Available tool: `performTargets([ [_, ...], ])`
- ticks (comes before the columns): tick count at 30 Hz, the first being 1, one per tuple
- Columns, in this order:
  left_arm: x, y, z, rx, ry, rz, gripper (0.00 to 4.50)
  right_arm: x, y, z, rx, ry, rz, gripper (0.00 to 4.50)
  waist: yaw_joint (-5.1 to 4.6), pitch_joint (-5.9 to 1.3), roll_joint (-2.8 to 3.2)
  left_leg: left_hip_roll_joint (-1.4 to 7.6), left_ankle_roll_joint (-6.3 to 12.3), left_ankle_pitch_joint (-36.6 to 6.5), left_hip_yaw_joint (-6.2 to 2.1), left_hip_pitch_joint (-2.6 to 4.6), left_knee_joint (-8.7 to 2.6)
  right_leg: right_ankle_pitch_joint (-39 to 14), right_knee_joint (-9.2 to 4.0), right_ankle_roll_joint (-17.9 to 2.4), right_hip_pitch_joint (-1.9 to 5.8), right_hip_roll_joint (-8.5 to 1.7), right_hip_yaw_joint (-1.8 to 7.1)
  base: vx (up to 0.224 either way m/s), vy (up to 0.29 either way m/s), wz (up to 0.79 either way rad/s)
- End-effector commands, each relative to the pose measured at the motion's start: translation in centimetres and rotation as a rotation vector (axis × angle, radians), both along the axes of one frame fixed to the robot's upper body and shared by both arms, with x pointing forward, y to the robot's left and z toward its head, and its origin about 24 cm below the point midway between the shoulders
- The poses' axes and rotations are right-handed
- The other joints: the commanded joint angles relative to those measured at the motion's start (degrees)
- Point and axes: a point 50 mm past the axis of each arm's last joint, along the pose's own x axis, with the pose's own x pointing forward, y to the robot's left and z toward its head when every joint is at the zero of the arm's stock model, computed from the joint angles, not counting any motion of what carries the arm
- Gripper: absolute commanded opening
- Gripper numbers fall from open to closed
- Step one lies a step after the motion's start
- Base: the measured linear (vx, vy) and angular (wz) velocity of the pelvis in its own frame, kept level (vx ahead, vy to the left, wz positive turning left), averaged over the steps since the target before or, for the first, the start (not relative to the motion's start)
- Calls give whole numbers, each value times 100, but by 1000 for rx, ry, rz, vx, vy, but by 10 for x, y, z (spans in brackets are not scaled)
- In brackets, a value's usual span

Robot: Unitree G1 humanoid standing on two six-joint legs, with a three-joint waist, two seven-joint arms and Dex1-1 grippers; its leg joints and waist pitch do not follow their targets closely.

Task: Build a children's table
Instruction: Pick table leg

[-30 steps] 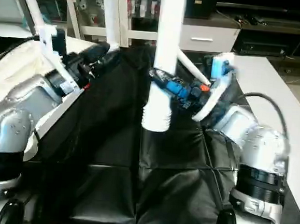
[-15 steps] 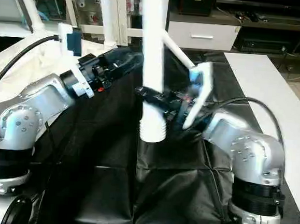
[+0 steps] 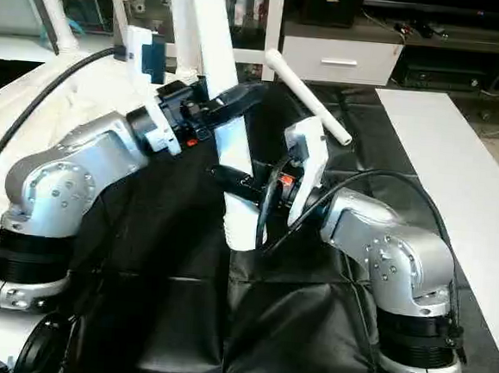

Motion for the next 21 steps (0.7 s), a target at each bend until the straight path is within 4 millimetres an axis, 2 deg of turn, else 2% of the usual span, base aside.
performTargets([
  [1,-5,-13,10,-14,-34,-76,346,-3,3,1,-25,-34,17,182,8,-408,-19,289,-115,-684,-188,222,-332,177,-452,-1020,217,-425,228,0,0,0],
  [5,-11,-17,16,-37,-56,-120,346,-3,2,-1,-46,-40,15,182,17,-419,-29,284,-29,-592,-188,213,-308,392,-427,-1107,238,-430,223,0,0,0],
  [10,-13,-21,20,-46,-65,-141,346,-3,3,-5,-62,-41,21,182,15,-417,-30,290,-1,-643,-187,218,-306,273,-435,-1139,236,-429,221,0,0,0],
  [18,-20,-33,24,-69,-75,-193,346,-2,5,-13,-110,-46,18,182,24,-422,-38,293,55,-594,-189,210,-292,359,-427,-1173,245,-432,220,0,0,0],
  [19,-21,-34,25,-69,-79,-201,346,-1,5,-15,-124,-47,12,182,31,-423,-14,295,63,-587,-194,215,-291,372,-419,-1176,242,-431,220,0,0,0],
  [21,-22,-34,26,-70,-79,-202,346,-1,5,-16,-128,-47,10,182,23,-419,-29,289,75,-608,-188,212,-288,358,-427,-1182,244,-429,222,0,0,0],
])
